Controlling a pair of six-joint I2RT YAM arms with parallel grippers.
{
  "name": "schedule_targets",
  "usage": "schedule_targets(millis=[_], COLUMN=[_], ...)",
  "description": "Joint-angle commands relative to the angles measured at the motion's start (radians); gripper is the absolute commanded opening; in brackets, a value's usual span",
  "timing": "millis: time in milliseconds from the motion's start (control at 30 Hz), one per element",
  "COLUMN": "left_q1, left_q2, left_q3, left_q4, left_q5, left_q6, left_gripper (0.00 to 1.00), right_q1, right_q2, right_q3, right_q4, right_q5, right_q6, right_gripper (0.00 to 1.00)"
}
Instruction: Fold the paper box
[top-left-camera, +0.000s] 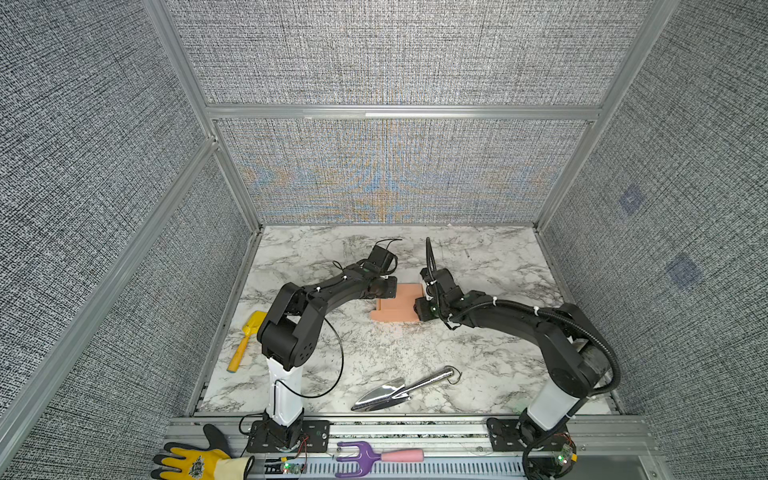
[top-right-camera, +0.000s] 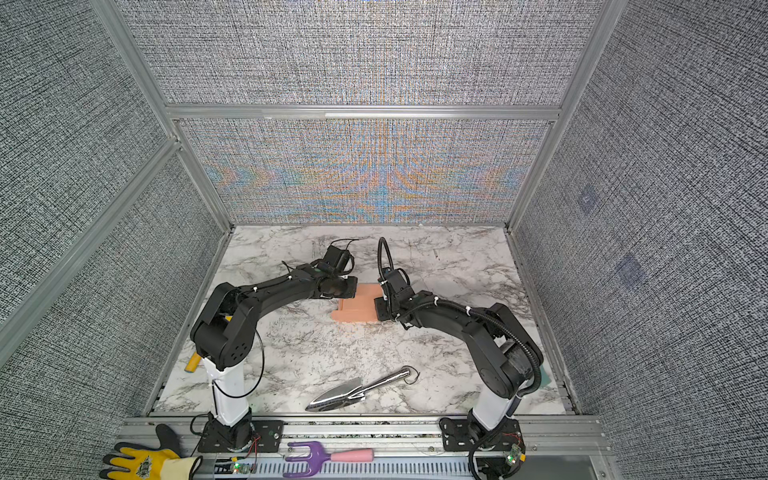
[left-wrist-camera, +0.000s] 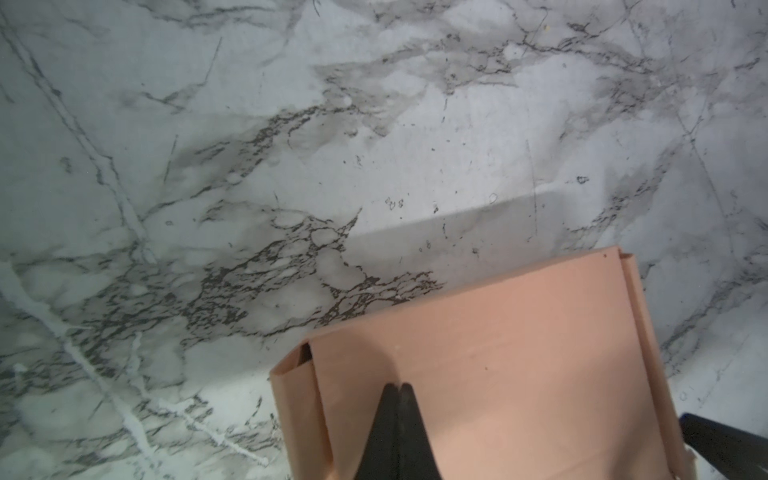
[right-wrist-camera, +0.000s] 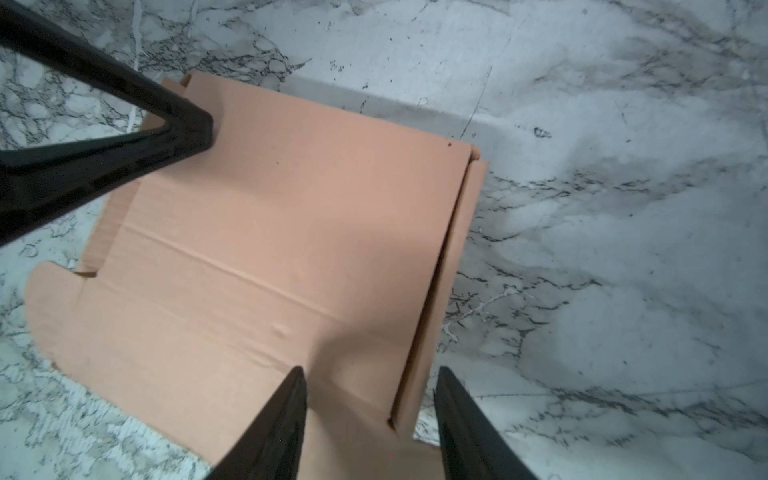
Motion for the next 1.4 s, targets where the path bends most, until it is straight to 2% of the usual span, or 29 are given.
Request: schedule_targets(millis=[0, 200, 467, 633, 1000, 1367], left_q1=[-0.003, -0.006, -0.011, -0.011, -0.012, -0.017], left_q2=[0.018, 0.009, 0.012, -0.015, -0.144, -0.273], left_q3=[-0.003, -0.014, -0.02, -0.002, 0.059, -0.145], left_q4=[-0.025, -0.026, -0.029, -0.049, -0.18, -0.187], left_q5=[0.001, -0.014, -0.003, -0.024, -0.071, -0.017], left_q6=[0.012, 0.008, 0.005, 0.001, -0.009, -0.05], left_gripper=[0.04, 0.04, 0.05, 0.17, 0.34, 0.36], right_q1=[-0.001, -0.001, -0.007, -0.01, -0.017, -0.018], right_q2=[-0.038, -0.122, -0.121, -0.13, -0.174, -0.168], right_q3=[-0.017, -0.063, -0.104, -0.107, -0.096, -0.127], right_q4=[-0.008, -0.02, -0.028, -0.028, -0.091, -0.068], right_q5=[0.013, 0.022, -0.003, -0.005, 0.004, -0.026], right_q6=[0.027, 0.056, 0.092, 0.097, 0.106, 0.125], right_gripper=[0.53, 0.53, 0.63, 0.64, 0.65, 0.65])
